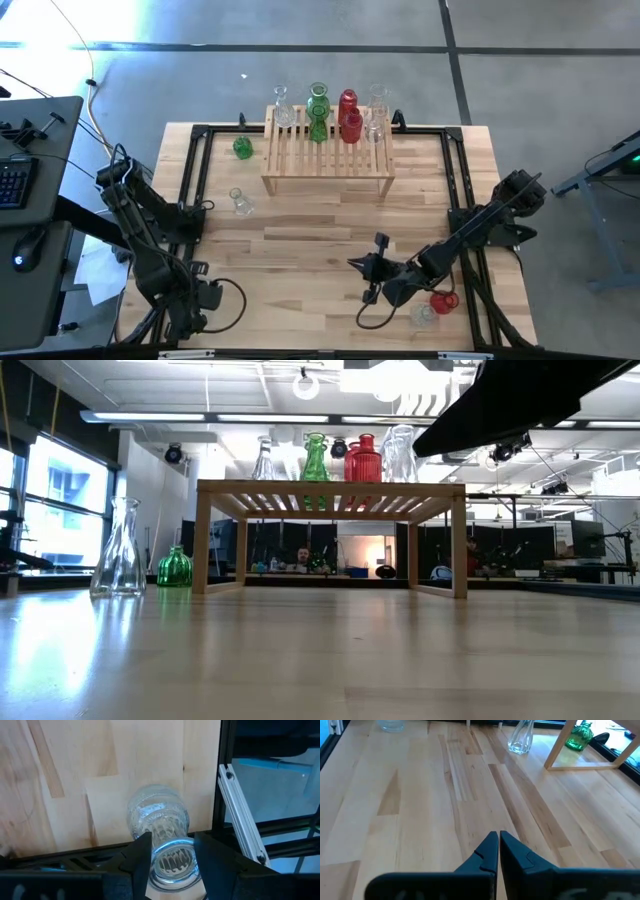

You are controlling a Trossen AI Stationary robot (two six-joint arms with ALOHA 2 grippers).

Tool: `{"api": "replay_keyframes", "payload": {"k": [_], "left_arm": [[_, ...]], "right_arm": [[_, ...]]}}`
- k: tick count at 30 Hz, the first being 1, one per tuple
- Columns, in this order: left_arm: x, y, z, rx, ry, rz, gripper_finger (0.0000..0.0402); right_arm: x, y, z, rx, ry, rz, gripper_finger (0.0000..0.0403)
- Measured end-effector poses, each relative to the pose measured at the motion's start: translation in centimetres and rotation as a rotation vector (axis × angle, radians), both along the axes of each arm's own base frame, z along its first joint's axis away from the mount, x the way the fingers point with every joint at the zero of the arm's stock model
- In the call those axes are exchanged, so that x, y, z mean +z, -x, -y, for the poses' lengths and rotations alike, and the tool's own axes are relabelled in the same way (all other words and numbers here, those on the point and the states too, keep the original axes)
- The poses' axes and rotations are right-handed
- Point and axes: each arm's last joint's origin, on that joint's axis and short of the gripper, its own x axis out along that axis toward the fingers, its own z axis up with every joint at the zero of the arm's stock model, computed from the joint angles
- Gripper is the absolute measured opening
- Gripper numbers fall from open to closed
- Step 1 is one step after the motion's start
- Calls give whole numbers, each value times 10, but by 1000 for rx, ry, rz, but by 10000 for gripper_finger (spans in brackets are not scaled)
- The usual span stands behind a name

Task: Sort vases onto shelf
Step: Put the transparent vase on the shelf aligned with the other transparent vase

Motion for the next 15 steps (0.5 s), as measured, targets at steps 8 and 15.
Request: {"api": "replay_keyframes", "payload": {"k": [8, 15], "left_arm": [[3, 3, -6, 13, -17, -5, 140], [3, 7, -12, 16, -66, -53, 140]], "right_arm": [[0, 2, -2, 3, 5, 3, 0], [0, 2, -2, 3, 5, 4, 0]]}}
